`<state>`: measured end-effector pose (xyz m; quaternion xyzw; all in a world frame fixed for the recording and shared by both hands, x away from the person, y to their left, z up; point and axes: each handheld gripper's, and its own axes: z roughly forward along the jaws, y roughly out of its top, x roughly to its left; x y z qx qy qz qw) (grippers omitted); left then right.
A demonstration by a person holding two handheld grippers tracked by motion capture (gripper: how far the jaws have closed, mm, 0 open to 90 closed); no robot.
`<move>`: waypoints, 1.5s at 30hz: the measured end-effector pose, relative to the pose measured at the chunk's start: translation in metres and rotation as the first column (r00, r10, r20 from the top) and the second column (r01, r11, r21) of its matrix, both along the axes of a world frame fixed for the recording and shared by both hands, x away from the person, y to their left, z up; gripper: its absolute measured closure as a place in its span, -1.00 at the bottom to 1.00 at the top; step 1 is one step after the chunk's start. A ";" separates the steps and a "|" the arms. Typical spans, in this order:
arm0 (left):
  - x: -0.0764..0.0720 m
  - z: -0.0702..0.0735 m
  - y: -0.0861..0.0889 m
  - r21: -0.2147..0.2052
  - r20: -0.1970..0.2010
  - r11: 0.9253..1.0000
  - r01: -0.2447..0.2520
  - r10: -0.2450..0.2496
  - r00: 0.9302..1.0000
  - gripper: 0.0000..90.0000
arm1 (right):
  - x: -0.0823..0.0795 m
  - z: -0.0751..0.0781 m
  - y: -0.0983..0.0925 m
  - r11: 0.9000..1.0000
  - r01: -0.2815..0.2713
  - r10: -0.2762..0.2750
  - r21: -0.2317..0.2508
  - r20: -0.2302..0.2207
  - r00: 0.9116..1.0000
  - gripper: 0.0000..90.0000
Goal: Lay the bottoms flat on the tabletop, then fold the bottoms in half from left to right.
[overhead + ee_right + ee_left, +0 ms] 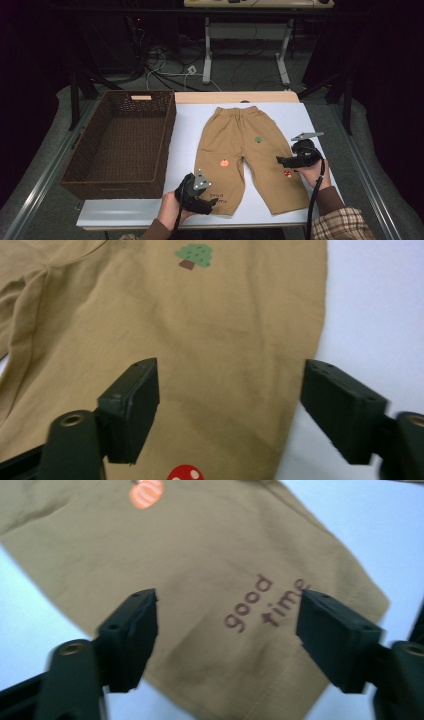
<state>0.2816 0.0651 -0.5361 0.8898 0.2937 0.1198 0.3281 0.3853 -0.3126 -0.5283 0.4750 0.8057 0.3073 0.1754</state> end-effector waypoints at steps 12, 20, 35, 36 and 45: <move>0.004 -0.008 0.004 0.062 -0.032 0.992 -0.107 0.109 0.993 -0.61 | -0.002 0.002 0.001 1.000 -0.010 0.010 0.011 0.010 1.000 -0.59; 0.008 -0.014 0.008 0.074 -0.085 0.987 -0.143 0.149 0.985 -0.60 | -0.002 0.002 0.002 1.000 -0.015 0.015 0.008 0.013 1.000 -0.59; 0.003 -0.016 0.008 -0.022 -0.076 0.991 -0.135 0.133 0.988 0.28 | -0.002 0.000 0.006 0.999 -0.033 0.033 -0.003 0.008 0.999 -0.58; 0.004 -0.017 0.009 -0.031 -0.073 0.991 -0.133 0.131 0.989 0.36 | -0.002 0.000 0.007 0.999 -0.037 0.037 -0.002 0.011 0.999 -0.58; 0.008 -0.018 0.009 -0.080 -0.073 0.990 -0.114 0.108 0.991 0.94 | -0.002 -0.002 0.011 0.998 -0.058 0.058 -0.001 -0.007 0.998 -0.58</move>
